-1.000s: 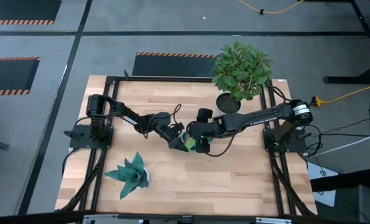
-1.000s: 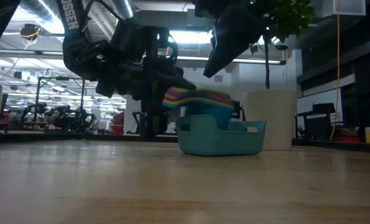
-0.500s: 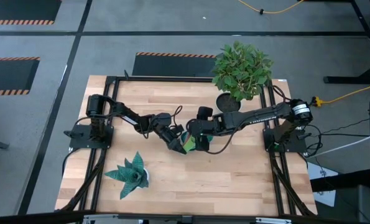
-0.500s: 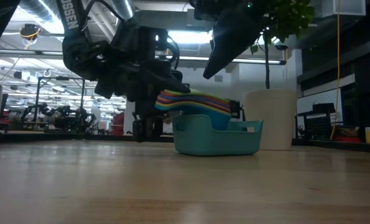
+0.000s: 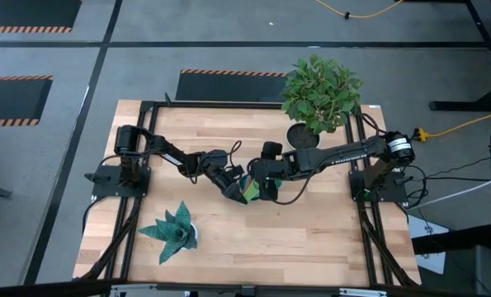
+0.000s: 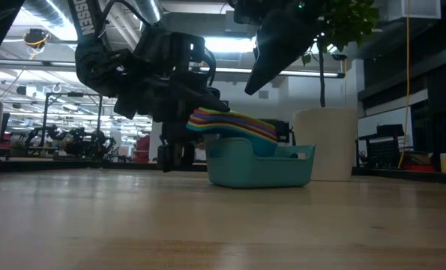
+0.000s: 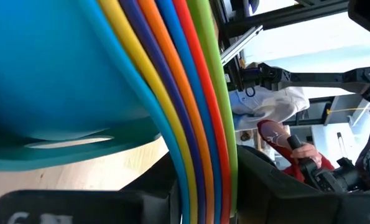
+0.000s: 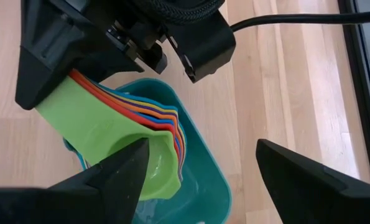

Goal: Nest measuring cups in basket
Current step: Put the stacked measuring cups into the green bin

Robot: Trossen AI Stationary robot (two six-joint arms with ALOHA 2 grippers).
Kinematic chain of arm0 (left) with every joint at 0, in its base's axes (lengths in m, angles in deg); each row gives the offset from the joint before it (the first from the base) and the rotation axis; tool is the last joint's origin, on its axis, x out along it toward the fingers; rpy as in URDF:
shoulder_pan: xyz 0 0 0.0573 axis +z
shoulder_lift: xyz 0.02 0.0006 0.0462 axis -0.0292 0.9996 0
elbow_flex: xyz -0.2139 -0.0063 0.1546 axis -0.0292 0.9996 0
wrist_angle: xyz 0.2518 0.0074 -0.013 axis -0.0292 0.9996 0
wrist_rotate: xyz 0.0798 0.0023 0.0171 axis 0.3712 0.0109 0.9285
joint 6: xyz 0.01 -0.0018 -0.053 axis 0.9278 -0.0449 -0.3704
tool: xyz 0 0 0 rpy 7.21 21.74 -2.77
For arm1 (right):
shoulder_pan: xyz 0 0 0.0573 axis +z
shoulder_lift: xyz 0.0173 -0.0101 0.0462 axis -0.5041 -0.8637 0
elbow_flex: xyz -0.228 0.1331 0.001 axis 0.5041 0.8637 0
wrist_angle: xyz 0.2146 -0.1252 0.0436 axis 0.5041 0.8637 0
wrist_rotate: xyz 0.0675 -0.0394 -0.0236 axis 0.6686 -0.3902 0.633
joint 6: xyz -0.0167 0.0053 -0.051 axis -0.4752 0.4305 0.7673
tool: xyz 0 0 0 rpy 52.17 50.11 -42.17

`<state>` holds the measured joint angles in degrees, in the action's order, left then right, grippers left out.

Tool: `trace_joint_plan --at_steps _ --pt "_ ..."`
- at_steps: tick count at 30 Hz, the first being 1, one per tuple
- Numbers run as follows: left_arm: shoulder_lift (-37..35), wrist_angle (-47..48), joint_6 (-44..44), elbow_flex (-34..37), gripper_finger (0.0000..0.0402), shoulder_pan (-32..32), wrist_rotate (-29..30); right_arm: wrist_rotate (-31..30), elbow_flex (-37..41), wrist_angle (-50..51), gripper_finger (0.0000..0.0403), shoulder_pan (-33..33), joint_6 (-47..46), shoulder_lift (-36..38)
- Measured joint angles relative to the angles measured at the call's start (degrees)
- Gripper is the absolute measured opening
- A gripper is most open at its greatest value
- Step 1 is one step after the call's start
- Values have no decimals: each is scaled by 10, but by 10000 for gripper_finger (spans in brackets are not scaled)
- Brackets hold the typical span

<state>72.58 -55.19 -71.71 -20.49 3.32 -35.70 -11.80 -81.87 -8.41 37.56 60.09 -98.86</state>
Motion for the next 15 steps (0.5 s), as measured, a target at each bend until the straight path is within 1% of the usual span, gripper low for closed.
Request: trace_joint_plan --at_steps 4,11,15 --pt "0 0 -1 0 109 0 -5 0 0 0 300 0 0 0" --pt "0 1 -12 0 143 0 -2 0 0 0 300 0 0 0" --pt "0 1 -12 0 151 0 -3 0 0 0 300 0 0 0"
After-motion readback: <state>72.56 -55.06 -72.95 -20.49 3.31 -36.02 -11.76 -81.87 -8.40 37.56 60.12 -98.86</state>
